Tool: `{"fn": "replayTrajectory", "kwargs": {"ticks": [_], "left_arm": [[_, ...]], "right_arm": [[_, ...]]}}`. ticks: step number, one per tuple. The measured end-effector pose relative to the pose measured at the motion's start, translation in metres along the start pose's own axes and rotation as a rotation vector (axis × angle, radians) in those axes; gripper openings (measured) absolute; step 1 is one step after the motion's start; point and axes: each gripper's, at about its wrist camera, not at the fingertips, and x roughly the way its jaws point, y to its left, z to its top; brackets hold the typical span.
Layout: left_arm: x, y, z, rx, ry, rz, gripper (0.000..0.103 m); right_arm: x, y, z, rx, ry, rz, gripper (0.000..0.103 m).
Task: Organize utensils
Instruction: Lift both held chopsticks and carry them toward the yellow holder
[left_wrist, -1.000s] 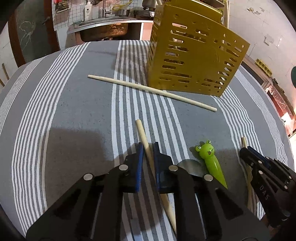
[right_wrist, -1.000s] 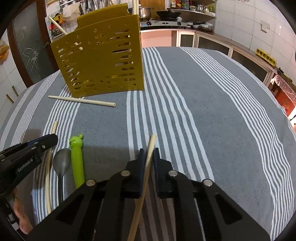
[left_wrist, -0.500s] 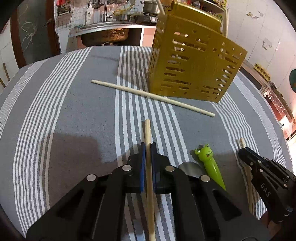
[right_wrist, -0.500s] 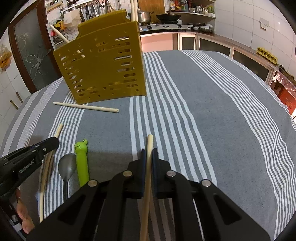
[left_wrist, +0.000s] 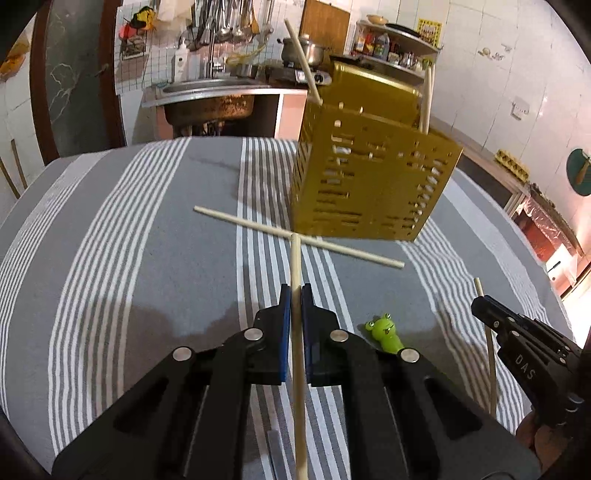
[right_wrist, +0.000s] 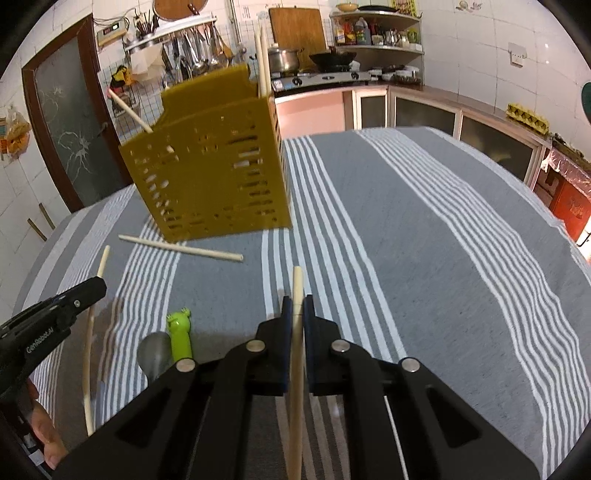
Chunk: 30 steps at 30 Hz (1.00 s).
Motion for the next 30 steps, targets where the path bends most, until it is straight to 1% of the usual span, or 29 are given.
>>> {"fn": "replayTrajectory", "kwargs": {"ticks": [6, 18, 22, 30], "left_arm": [[-0.014, 0.002, 0.004, 0.005, -0.055, -0.003, 0.004], [-0.025, 0.005, 0.009, -0.002, -0.093, -0.035, 0.004], [-0.036, 0.004, 0.012, -0.002, -0.126, -0.047, 0.004], [-0.059, 0.002, 0.015, 0.008, -0.186, -0.043, 0.004]], "right_arm": [[-0.011, -0.002, 0.006, 0.007, -0.040, 0.014, 0.006], [-0.037, -0.006, 0.020, 0.003, -0.123, 0.036, 0.006], [-0.048, -0.010, 0.027, 0.001, -0.162, 0.053, 0.006], [-0.072, -0.013, 0.033, -0.005, -0.253, 0.093, 0.006]]}}
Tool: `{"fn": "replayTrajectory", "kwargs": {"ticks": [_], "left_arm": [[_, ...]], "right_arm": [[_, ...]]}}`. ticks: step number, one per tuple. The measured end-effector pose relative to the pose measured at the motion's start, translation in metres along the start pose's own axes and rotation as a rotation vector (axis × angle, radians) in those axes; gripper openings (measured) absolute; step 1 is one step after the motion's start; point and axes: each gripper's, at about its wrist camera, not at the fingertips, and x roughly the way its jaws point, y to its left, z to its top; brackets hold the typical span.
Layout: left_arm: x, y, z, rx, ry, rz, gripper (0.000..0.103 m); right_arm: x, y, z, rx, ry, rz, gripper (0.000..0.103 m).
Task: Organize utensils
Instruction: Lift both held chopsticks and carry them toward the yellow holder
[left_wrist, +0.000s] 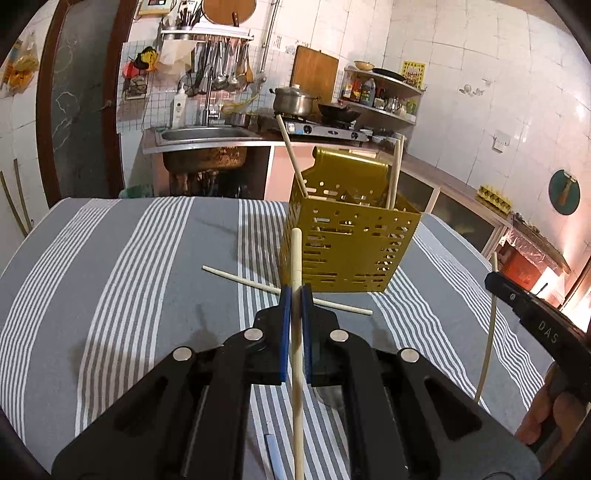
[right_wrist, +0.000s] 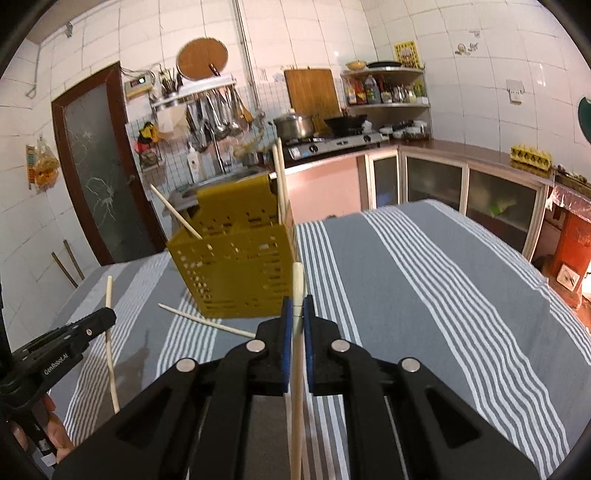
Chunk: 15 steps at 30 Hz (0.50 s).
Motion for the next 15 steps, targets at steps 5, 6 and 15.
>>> {"fn": "replayTrajectory", "kwargs": {"ticks": [5, 6, 15], "left_arm": [[-0.015, -0.001, -0.003, 0.007, -0.044, 0.001, 0.004], [-0.017, -0.002, -0.004, 0.012, -0.052, 0.000, 0.004], [-0.039, -0.006, -0.009, 0.033, -0.108, -0.010, 0.004]], "right_arm": [[-0.015, -0.001, 0.002, -0.003, -0.045, 0.006, 0.006], [-0.017, -0.001, 0.002, -0.002, -0.051, 0.007, 0.006], [-0.040, 0.012, 0.006, -0.040, -0.120, 0.010, 0.006]]}}
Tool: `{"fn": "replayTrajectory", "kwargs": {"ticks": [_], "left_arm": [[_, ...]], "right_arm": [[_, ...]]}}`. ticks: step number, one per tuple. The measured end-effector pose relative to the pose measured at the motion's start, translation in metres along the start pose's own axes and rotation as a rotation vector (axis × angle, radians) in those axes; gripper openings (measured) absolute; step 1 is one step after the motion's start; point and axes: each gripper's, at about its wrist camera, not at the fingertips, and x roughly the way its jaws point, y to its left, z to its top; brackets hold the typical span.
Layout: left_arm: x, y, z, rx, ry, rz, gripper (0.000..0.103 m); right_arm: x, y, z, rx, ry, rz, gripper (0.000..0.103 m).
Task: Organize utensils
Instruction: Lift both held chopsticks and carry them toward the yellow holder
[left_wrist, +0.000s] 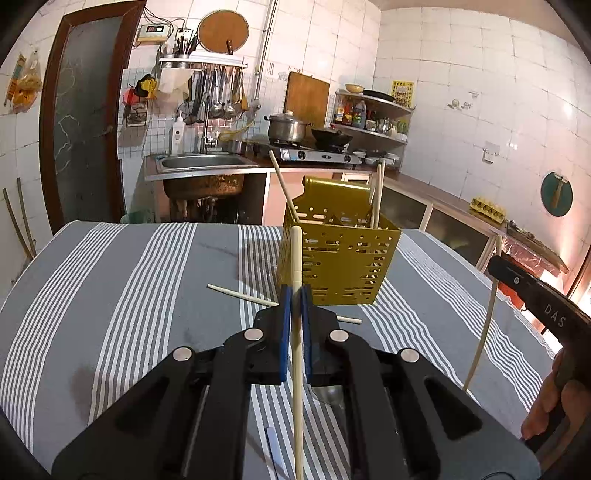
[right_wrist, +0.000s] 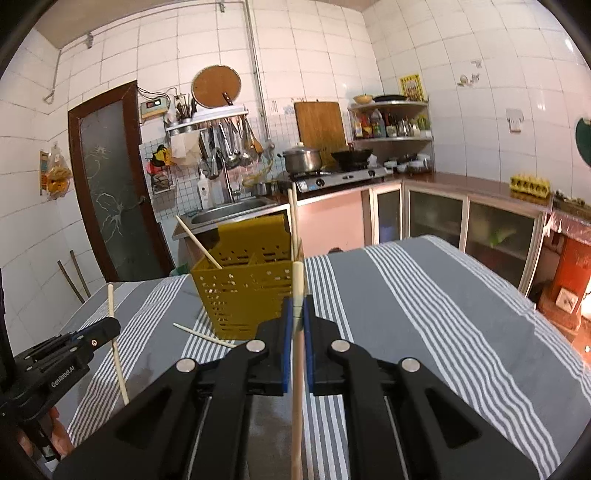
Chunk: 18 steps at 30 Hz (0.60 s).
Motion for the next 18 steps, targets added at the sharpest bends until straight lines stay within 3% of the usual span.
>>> {"fn": "replayTrajectory", "kwargs": {"ticks": [18], "left_arm": [[-0.032, -0.001, 0.004, 0.015, -0.083, 0.029, 0.004]], "right_arm": [[-0.022, 0.015, 0.006, -0.052, -0.036, -0.012, 0.006]]}}
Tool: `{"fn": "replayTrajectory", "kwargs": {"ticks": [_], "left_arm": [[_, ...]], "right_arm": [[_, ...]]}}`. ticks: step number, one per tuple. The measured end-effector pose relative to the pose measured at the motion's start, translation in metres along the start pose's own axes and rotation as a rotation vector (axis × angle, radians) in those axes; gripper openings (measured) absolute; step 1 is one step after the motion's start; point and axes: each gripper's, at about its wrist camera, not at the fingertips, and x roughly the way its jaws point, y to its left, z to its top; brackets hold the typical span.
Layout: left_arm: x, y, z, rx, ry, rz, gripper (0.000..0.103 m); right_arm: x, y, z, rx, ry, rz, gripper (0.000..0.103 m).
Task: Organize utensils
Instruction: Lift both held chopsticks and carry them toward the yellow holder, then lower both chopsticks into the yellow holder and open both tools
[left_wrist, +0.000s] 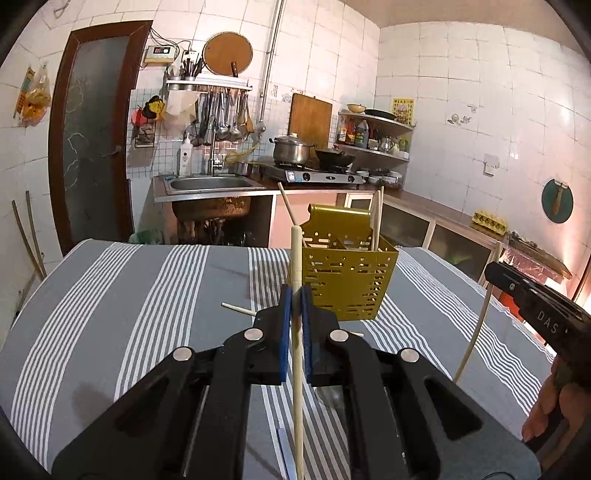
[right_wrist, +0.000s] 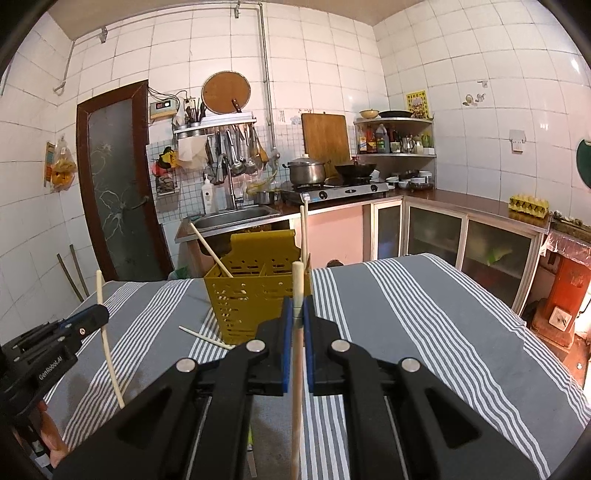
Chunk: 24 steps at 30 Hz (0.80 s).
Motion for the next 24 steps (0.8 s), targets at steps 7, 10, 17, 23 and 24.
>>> {"fn": "replayTrajectory", "kwargs": {"ticks": [7, 10, 17, 23, 24], "left_arm": [[-0.006, -0.001, 0.009, 0.000, -0.025, 0.001, 0.004], [-0.008, -0.003, 0.015, 0.003, -0.041, -0.003, 0.004], [-0.001, -0.009, 0.034, 0.002, -0.065, -0.015, 0.004], [0.013, -0.019, 0.069, 0.018, -0.117, -0.018, 0.004], [0.016, -0.020, 0.076, 0.017, -0.125, -0.021, 0.004]], "right_arm": [[-0.006, 0.004, 0.001, -0.005, -0.010, 0.002, 0.006], [-0.007, 0.003, 0.003, -0.007, -0.015, -0.001, 0.006], [-0.003, 0.002, 0.013, -0.010, -0.030, 0.002, 0.006], [0.006, 0.000, 0.042, -0.009, -0.076, 0.005, 0.006], [0.007, 0.001, 0.047, -0.011, -0.083, 0.003, 0.006]]}}
